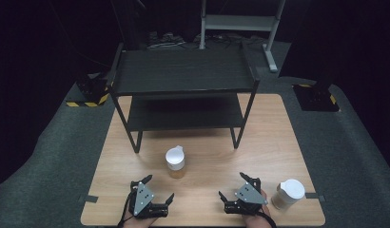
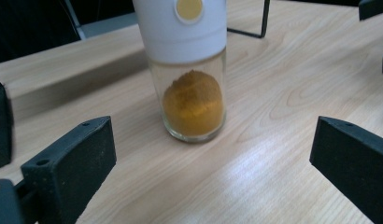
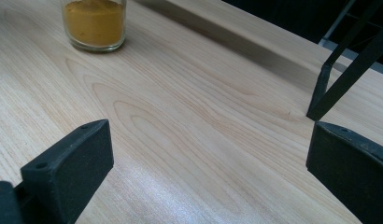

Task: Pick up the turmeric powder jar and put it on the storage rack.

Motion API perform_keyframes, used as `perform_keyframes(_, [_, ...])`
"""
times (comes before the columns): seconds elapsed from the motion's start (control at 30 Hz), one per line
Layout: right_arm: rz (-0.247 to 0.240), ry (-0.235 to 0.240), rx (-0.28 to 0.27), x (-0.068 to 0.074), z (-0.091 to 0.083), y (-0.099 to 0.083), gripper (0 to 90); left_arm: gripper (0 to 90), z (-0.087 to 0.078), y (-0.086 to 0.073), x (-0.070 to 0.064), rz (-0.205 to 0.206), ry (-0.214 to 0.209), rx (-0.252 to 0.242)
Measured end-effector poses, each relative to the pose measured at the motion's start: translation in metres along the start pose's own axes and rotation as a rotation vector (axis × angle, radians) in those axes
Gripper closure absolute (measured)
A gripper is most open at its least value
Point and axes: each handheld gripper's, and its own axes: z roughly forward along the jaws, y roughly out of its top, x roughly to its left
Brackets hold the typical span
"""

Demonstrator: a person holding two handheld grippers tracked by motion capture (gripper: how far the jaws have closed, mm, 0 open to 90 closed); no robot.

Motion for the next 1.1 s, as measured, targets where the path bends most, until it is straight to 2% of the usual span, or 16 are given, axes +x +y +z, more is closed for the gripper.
perform_keyframes(0.33, [-0.009, 0.003, -0.006, 0.0, 0.0, -0.001, 0.1, 0.5, 0.0, 0.003, 0.001, 0.0, -0.014, -0.034])
perform_keyframes(0.67, [-0.018, -0.001, -0.006, 0.002, -0.001, -0.001, 0.1, 0.5, 0.006, 0.011, 0.003, 0.003, -0.025, -0.045])
perform_keyframes(1.1, [-0.011, -0.002, -0.008, 0.001, -0.001, -0.001, 0.1, 0.5, 0.015, 0.021, 0.01, -0.024, -0.03, -0.055])
